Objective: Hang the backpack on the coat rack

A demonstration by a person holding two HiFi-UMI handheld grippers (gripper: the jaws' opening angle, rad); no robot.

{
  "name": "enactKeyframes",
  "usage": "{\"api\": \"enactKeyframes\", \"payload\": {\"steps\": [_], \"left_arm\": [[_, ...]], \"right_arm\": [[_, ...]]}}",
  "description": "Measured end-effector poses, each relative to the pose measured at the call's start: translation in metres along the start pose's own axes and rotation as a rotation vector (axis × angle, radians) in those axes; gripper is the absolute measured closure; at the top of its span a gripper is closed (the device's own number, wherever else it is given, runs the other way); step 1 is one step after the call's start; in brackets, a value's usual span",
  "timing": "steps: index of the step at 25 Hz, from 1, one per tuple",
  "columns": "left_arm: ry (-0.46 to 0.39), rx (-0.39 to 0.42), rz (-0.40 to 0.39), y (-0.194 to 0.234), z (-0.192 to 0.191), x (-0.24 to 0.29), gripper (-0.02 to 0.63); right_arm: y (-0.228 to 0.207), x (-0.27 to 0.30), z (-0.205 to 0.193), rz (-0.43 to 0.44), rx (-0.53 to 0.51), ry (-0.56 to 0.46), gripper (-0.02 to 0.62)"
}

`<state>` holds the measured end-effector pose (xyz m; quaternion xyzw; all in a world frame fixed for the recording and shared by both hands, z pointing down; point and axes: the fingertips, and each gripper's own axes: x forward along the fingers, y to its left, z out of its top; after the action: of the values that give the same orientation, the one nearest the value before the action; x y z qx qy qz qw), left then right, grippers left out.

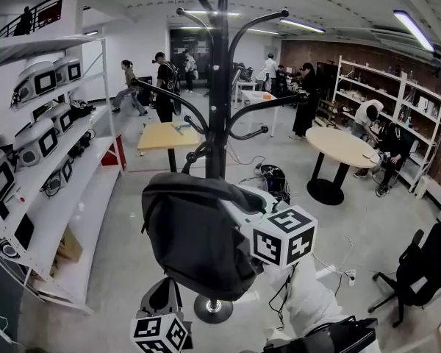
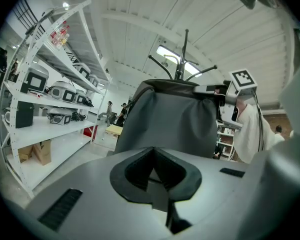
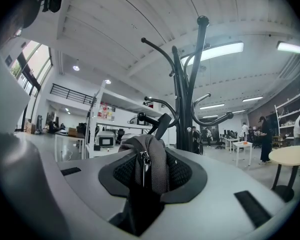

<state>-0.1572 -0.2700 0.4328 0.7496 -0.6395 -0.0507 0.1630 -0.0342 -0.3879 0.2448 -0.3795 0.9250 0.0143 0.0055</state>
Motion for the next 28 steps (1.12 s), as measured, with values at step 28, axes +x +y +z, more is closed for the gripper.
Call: {"api": "enactKeyframes", "payload": {"steps": [28], "left_arm": [[0.065,-0.009,0.010,0.014,-0.014,0.030,0.603]], "right_arm": [[-0.017,0.024,-0.037,0.056,0.108,0.031,0.476]]}}
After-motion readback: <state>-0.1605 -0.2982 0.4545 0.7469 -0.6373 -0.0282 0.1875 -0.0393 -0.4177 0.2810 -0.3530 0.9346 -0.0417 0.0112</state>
